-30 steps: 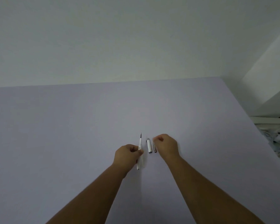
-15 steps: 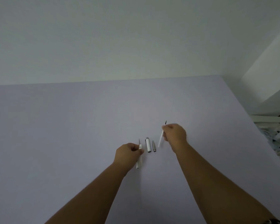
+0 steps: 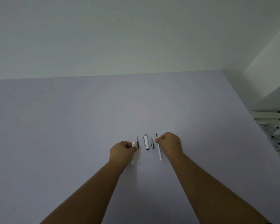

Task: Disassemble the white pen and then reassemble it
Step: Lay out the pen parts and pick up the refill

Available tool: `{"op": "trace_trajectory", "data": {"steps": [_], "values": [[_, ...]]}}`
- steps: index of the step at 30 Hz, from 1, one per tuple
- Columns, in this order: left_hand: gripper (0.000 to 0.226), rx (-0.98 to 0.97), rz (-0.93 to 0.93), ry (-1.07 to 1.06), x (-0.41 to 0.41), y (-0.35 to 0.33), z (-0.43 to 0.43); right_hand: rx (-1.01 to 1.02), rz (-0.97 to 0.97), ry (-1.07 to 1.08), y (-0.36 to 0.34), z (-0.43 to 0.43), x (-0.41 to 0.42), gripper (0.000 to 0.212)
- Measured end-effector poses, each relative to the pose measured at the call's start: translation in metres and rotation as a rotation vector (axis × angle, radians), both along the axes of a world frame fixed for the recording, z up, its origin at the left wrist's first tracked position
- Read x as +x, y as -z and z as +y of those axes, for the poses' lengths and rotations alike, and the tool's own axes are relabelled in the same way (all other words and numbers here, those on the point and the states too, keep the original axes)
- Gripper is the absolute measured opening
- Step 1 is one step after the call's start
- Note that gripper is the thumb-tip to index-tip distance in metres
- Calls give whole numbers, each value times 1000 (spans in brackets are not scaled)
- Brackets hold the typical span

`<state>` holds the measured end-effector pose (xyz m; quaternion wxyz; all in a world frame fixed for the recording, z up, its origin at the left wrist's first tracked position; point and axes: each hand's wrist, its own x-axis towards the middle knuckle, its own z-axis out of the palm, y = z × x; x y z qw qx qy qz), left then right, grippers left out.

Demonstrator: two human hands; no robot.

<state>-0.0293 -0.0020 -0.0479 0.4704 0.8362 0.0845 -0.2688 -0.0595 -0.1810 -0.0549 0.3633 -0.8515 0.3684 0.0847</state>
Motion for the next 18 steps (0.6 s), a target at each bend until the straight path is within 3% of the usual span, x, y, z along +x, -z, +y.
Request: {"op": "trace_trajectory", "data": {"steps": [6, 12, 14, 18], "values": [[9, 30, -20, -6, 3, 3, 3, -44, -165, -43, -21, 20, 6, 16], [11, 115, -65, -46, 6, 7, 14, -216, 245, -516, -21, 70, 21, 28], [13, 124, -63, -52, 7, 9, 19, -263, 321, -562, -16, 80, 24, 37], [20, 136, -58, -58, 6, 10, 27, -224, 390, -510, -12, 90, 31, 34]]}}
